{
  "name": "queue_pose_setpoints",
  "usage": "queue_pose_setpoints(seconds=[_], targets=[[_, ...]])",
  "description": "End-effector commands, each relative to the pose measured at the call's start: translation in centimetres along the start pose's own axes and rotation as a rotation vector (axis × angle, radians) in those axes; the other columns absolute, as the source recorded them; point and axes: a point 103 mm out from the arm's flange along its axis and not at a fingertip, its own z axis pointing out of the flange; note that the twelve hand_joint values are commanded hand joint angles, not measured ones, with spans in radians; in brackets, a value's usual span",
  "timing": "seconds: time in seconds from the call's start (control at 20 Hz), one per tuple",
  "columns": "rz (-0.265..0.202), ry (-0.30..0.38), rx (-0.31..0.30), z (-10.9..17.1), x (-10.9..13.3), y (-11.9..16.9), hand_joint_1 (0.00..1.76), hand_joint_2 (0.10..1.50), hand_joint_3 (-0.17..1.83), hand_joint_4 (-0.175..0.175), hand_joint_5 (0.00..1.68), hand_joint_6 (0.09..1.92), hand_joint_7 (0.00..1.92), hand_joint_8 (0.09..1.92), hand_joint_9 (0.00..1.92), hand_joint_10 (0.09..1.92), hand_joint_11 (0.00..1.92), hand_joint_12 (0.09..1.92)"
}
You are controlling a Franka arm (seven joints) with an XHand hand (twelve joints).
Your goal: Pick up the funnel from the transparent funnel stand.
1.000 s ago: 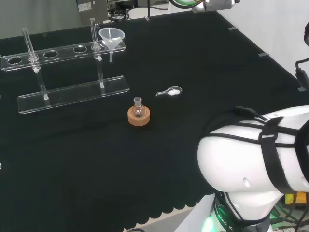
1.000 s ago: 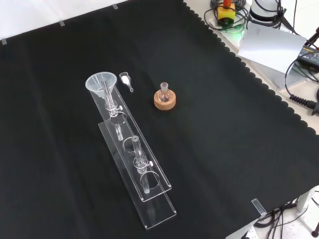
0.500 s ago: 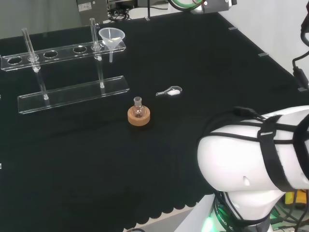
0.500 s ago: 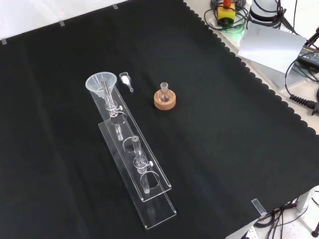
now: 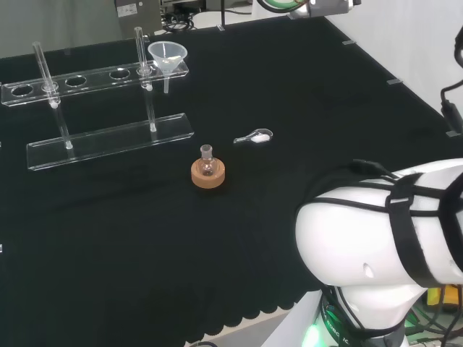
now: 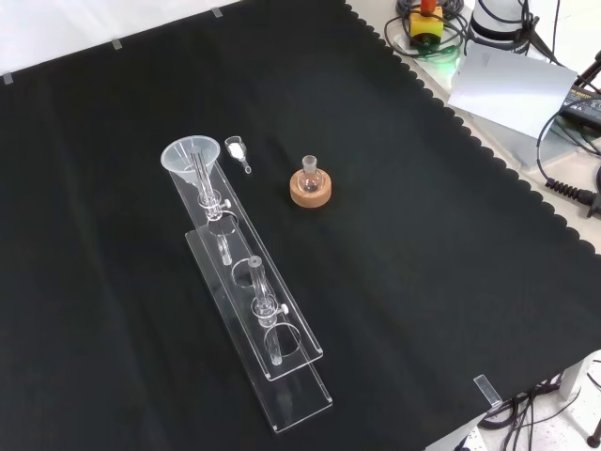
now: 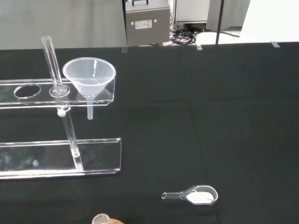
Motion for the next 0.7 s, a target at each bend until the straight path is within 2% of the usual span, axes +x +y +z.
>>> queue_pose_setpoints(seconds=[0.05, 0.25, 0.5, 0.7], targets=[[0.023, -0.011, 0.027, 1.2, -0.3, 2.7, 0.00, 1.33, 0.14, 0.004, 0.24, 0.09, 0.08, 0.47, 0.44, 0.14, 0.15, 1.34], [0.001, -0.015, 0.059, 2.8, -0.1, 5.6, 0.00, 1.32, 0.14, 0.004, 0.24, 0.09, 0.08, 0.47, 0.43, 0.16, 0.14, 1.34], [-0.057, -0.015, 0.098, 5.4, 0.6, 10.2, 0.00, 1.29, 0.16, 0.001, 0.24, 0.09, 0.07, 0.51, 0.29, 0.47, 0.13, 1.36], [-0.106, -0.027, 0.123, 7.4, 1.8, 14.9, 0.00, 1.27, 0.16, -0.002, 0.24, 0.09, 0.07, 0.51, 0.26, 0.53, 0.12, 1.36]])
